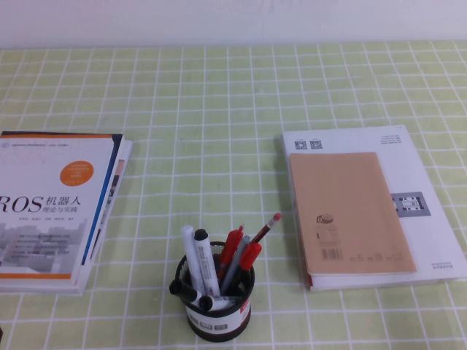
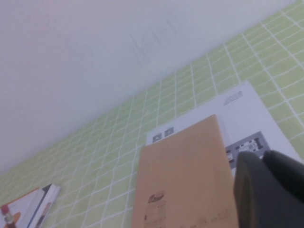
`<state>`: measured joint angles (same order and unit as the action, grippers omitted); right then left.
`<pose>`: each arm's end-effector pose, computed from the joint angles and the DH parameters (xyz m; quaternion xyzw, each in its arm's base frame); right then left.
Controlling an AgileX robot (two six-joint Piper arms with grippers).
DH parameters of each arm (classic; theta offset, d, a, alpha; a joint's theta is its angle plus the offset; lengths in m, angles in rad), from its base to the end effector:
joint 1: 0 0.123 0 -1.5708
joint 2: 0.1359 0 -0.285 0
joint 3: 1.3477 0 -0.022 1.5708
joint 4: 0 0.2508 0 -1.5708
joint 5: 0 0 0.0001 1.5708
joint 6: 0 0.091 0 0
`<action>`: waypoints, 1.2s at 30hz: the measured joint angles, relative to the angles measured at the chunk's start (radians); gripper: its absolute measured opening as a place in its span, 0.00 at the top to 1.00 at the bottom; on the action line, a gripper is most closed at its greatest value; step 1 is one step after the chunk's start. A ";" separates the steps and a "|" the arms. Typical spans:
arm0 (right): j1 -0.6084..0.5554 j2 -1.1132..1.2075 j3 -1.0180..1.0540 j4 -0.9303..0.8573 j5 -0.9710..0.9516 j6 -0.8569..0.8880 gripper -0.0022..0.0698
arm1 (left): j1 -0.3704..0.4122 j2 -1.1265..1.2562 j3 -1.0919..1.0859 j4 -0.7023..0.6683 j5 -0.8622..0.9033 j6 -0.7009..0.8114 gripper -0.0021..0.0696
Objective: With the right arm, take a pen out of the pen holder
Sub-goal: 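Take a marker out of the pen holder and lay it on the table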
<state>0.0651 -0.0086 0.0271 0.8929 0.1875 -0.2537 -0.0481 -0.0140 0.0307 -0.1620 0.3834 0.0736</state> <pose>0.0549 0.0169 0.1938 0.1534 0.7079 0.2839 0.6283 0.0519 -0.0080 0.1696 0.0062 0.8071 -0.0611 0.5872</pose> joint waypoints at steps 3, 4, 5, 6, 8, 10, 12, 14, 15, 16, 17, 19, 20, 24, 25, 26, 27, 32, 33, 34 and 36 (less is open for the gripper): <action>0.000 0.000 0.000 0.024 0.013 -0.002 0.99 | 0.000 0.000 0.000 0.000 0.000 0.000 0.98; 0.000 0.002 -0.003 0.029 0.024 -0.002 0.99 | 0.000 0.000 0.000 0.000 0.000 0.000 0.98; 0.000 0.012 -0.016 0.031 0.050 -0.002 0.99 | 0.000 0.000 0.000 0.000 0.000 0.000 0.98; 0.000 0.031 -0.035 0.032 0.074 -0.002 0.99 | 0.000 0.000 0.000 0.000 0.000 0.000 0.98; 0.000 0.081 -0.078 0.032 0.122 -0.002 0.99 | 0.000 0.000 0.000 0.000 0.000 0.000 0.98; 0.000 0.145 -0.133 0.023 0.177 -0.007 0.99 | 0.000 0.000 0.000 0.000 0.000 0.000 0.98; 0.000 0.222 -0.181 -0.003 0.234 -0.022 0.99 | 0.000 0.000 0.000 0.000 0.000 0.000 0.98; 0.000 0.293 -0.226 -0.027 0.293 -0.038 0.99 | 0.000 0.000 0.000 0.000 0.000 0.000 0.98; 0.000 0.331 -0.247 -0.036 0.317 -0.049 0.99 | 0.000 0.000 0.000 0.000 0.000 0.000 0.98; 0.000 0.368 -0.267 -0.046 0.337 -0.060 0.99 | 0.000 0.000 0.000 0.000 0.000 0.000 0.98; 0.000 0.405 -0.286 -0.056 0.356 -0.069 0.99 | 0.000 0.000 0.000 0.000 0.000 0.000 0.98; 0.000 0.469 -0.317 -0.079 0.389 -0.075 0.99 | 0.000 0.000 0.000 0.000 0.000 0.000 0.98; 0.000 0.504 -0.335 -0.095 0.404 -0.075 0.99 | 0.000 0.000 0.000 0.000 0.000 0.000 0.98; 0.000 0.626 -0.396 -0.141 0.478 -0.081 0.99 | 0.000 0.000 0.000 0.000 0.000 0.000 0.98; 0.000 0.655 -0.409 -0.145 0.489 -0.090 0.99 | 0.000 0.000 0.000 0.000 0.000 0.000 0.98; 0.000 0.683 -0.419 -0.145 0.492 -0.098 0.99 | 0.000 0.000 0.000 0.000 0.000 0.000 0.98; 0.000 0.704 -0.426 -0.145 0.494 -0.103 0.99 | 0.000 0.000 0.000 0.000 0.000 0.000 0.98; 0.058 0.811 -0.474 -0.119 0.431 -0.152 0.99 | 0.000 0.000 0.000 0.000 0.000 0.000 0.98; 0.083 0.824 -0.483 -0.118 0.406 -0.154 0.99 | 0.000 0.000 0.000 0.000 0.000 0.000 0.98; 0.119 0.838 -0.491 -0.114 0.378 -0.154 0.99 | 0.000 0.000 0.000 0.000 0.000 0.000 0.98; 0.194 0.863 -0.503 -0.109 0.316 -0.154 0.99 | 0.000 0.000 0.000 0.000 0.000 0.000 0.98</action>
<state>0.2593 0.8545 -0.4761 0.7835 0.5035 -0.4079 -0.0481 -0.0140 0.0307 -0.1620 0.3834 0.0736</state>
